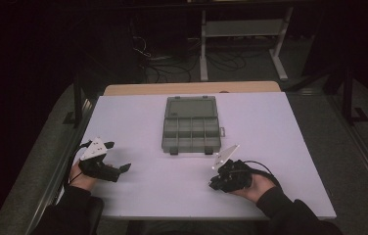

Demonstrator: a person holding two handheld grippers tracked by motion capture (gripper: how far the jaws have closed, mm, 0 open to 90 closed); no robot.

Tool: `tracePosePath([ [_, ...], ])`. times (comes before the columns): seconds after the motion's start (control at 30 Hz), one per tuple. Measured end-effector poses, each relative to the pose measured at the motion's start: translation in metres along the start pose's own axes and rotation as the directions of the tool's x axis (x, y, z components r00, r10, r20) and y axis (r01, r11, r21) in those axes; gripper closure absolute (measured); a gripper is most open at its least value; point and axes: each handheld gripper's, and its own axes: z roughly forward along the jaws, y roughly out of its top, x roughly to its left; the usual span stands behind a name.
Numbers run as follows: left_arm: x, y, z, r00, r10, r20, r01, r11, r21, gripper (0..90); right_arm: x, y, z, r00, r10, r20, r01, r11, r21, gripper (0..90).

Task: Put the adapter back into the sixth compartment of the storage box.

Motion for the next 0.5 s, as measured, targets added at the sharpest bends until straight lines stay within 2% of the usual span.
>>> tracePosePath([
  [0.27,0.0,0.0,-0.001,1.0,-0.004,-0.001,0.004,0.9999,-0.01,0.0,0.0,0.002,-0.004,1.0,0.003,-0.005,-0.003,1.0,-0.01,75.1],
  [0.5,0.001,0.0,-0.002,1.0,-0.005,-0.002,0.005,0.9999,-0.013,0.0,-0.005,0.003,-0.014,0.9999,0.012,-0.001,-0.012,0.999,-0.037,75.1],
])
